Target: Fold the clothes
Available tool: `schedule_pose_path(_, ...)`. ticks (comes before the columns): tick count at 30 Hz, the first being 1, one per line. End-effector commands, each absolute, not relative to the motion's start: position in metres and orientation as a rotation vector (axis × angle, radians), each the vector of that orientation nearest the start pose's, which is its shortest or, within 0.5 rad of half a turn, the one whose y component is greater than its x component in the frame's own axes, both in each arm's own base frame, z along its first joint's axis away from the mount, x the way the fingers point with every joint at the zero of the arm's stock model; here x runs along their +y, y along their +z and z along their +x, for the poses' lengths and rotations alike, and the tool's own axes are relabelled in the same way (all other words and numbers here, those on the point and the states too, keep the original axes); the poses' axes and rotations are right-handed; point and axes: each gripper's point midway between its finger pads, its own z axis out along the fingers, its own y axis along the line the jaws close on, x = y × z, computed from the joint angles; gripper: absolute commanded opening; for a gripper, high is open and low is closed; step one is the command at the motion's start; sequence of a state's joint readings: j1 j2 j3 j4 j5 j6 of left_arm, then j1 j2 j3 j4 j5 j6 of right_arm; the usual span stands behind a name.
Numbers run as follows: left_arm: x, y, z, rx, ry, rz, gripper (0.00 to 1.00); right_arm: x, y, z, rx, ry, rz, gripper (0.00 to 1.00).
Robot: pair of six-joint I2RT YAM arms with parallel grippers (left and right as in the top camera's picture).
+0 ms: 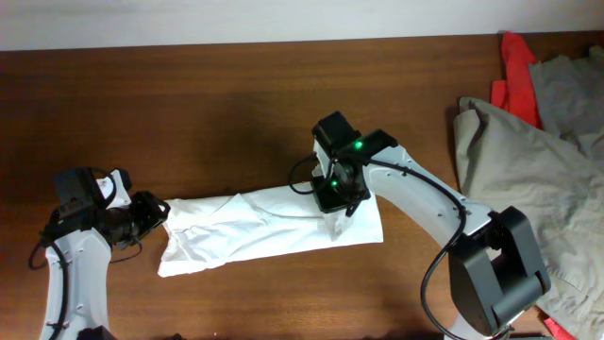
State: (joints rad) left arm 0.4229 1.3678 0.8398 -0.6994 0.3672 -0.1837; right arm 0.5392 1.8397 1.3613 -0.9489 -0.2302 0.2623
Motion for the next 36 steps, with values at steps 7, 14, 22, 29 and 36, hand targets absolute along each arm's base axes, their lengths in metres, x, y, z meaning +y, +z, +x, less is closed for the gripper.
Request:
schedule_pose_path(7, 0.063, 0.087, 0.291, 2.609, -0.441, -0.714, 0.49, 0.233, 0.068, 0.297, 2.992, 0.337, -0.578, 0.73)
schedule_pose_path(14, 0.063, 0.086, 0.291, 2.609, -0.441, -0.715, 0.53, 0.225, 0.058, 0.304, 2.993, 0.256, -0.558, 0.7)
schedule_pose_path(22, 0.063, 0.086, 0.289, 2.615, -0.443, -0.719, 0.53, 0.274, 0.026, 0.259, 3.154, 0.654, -0.635, 0.62)
schedule_pose_path(29, 0.063, 0.086, 0.289, 2.616, -0.443, -0.719, 0.53, 0.277, 0.038, 0.239, 3.135, 0.802, -0.83, 0.7)
schedule_pose_path(36, 0.062, 0.085, 0.287, 2.625, -0.448, -0.724, 0.8, 0.239, 0.101, 0.278, 3.074, 0.455, -0.713, 0.77)
